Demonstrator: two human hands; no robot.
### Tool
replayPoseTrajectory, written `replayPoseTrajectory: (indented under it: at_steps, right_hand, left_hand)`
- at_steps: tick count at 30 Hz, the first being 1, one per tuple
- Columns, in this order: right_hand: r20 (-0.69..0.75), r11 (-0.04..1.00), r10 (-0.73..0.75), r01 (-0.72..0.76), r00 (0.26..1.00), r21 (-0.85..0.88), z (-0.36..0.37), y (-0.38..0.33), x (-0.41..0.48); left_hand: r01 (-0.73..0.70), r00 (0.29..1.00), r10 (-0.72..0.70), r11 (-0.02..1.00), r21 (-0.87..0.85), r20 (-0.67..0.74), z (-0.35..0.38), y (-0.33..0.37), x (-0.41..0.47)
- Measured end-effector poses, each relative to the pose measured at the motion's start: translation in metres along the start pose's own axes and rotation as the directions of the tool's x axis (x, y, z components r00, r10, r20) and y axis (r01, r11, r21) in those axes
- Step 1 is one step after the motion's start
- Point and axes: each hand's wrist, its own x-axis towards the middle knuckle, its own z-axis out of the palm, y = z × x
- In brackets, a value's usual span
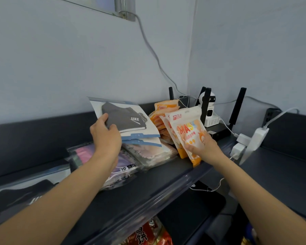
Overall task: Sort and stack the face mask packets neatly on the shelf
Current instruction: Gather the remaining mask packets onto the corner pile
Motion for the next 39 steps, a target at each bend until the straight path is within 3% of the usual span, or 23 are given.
replayPoseTrajectory:
  at_steps: [5,9,11,14,17,19,21,24,28,30,33,36,39]
  right_hand:
    - [0.093,0.998,0.050,-0.046,0.994,-0.041,0.000,-0.007,-0.017]
    - [-0.146,0.989,-0.104,0.087,0.984,-0.117,0.001,-0.044,-0.035]
    - [-0.186,0.977,-0.214,0.212,0.959,-0.032,0.008,-0.079,-0.047]
    - [-0.025,0.934,-0.316,0.315,0.949,0.166,0.029,-0.133,-0.062]
    - [0.104,0.913,-0.320,0.277,0.942,0.299,0.058,-0.160,-0.062]
    - [0.167,0.885,-0.270,0.175,0.948,0.432,0.076,-0.170,-0.062]
    - [0.219,0.837,-0.218,0.067,0.951,0.544,0.095,-0.176,-0.065]
    - [0.209,0.837,-0.253,0.105,0.945,0.537,0.120,-0.192,-0.074]
    - [0.255,0.856,-0.404,0.265,0.878,0.443,0.141,-0.219,-0.095]
    - [0.339,0.867,-0.424,0.269,0.840,0.419,0.150,-0.228,-0.106]
    - [0.492,0.894,-0.417,0.246,0.765,0.375,0.161,-0.233,-0.119]
    - [0.590,0.924,-0.382,0.315,0.711,0.219,0.161,-0.236,-0.129]
    - [0.644,0.912,-0.348,0.406,0.682,0.063,0.160,-0.237,-0.137]
  left_hand:
    - [0.003,1.000,-0.003,1.000,0.000,0.015,-0.001,-0.002,0.000]
    - [0.000,1.000,0.000,1.000,-0.008,0.002,-0.006,-0.002,0.001]
    - [-0.007,1.000,0.007,1.000,-0.018,0.001,-0.012,0.000,0.001]
    - [-0.012,1.000,0.013,1.000,-0.018,0.012,-0.028,0.007,-0.001]
    - [-0.005,1.000,0.006,0.999,-0.049,0.024,-0.056,0.014,-0.006]
    - [-0.012,0.998,0.016,0.998,-0.063,0.063,-0.082,0.020,-0.010]
    - [-0.022,0.994,0.022,1.000,-0.007,0.110,-0.110,0.026,-0.012]
    - [-0.009,0.992,-0.015,0.983,0.183,0.126,-0.153,0.035,-0.018]
    - [0.063,0.989,-0.112,0.911,0.409,0.097,-0.204,0.036,-0.023]
    - [0.095,0.985,-0.155,0.856,0.507,0.077,-0.225,0.037,-0.025]
    - [0.094,0.966,-0.238,0.688,0.719,0.101,-0.252,0.044,-0.031]
    - [0.123,0.910,-0.404,0.480,0.869,0.094,-0.272,0.050,-0.040]
    - [0.162,0.856,-0.510,0.427,0.890,0.089,-0.281,0.050,-0.046]
